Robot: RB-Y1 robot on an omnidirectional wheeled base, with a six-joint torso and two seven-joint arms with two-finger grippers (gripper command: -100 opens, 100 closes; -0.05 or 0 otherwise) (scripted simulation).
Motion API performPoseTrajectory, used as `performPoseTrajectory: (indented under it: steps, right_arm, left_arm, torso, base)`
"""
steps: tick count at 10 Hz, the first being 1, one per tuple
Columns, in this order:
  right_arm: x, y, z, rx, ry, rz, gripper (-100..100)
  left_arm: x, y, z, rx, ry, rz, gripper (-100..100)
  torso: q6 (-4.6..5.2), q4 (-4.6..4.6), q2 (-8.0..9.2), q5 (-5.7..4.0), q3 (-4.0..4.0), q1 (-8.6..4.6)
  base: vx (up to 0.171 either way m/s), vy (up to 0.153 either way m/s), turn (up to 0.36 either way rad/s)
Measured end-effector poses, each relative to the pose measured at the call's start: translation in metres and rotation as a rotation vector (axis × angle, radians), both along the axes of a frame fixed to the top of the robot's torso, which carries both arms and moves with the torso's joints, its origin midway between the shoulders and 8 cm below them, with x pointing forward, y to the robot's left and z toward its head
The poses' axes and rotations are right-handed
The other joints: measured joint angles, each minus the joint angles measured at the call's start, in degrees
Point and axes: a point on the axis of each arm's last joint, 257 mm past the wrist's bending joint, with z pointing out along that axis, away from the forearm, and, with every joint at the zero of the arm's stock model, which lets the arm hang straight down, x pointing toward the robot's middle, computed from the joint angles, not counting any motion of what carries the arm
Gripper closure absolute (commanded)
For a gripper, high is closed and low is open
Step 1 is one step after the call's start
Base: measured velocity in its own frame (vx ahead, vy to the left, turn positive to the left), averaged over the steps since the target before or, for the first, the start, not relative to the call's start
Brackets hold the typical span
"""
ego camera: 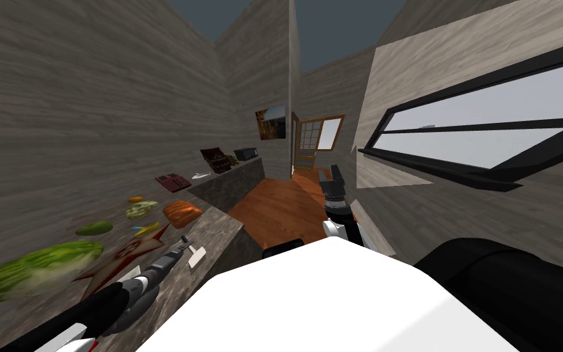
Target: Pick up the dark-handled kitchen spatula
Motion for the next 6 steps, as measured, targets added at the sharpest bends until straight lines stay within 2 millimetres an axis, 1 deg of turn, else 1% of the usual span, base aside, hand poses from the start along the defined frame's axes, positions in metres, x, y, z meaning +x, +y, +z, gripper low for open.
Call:
performPoseTrajectory:
  steps: [2, 3, 4, 6]
  right_arm:
    - [0.000, 0.000, 0.000, 0.000, 0.000, 0.000, 0]
    - [0.000, 0.000, 0.000, 0.000, 0.000, 0.000, 0]
    - [0.000, 0.000, 0.000, 0.000, 0.000, 0.000, 0]
    - [0.000, 0.000, 0.000, 0.000, 0.000, 0.000, 0]
  left_arm:
    - [-0.010, 0.004, -0.008, 0.001, 0.065, 0.010, -100]
    - [-0.016, 0.008, -0.012, 0.000, 0.101, 0.019, -100]
    - [-0.026, 0.012, -0.018, -0.007, 0.149, 0.037, -100]
    - [-0.040, 0.019, -0.026, -0.003, 0.214, 0.049, -100]
  torso:
    - [-0.01, 0.01, 0.03, 0.00, 0.02, 0.00]
    - [0.02, 0.00, 0.02, 0.00, 0.01, -0.01]
    - [0.02, -0.01, -0.02, 0.00, -0.01, 0.01]
    - [0.01, 0.00, 0.01, 0.01, 0.01, 0.00]
  base:
    - [0.034, 0.005, -0.090]
    - [0.049, 0.009, -0.182]
    - [0.037, 0.012, -0.071]
    - [0.033, 0.008, -0.086]
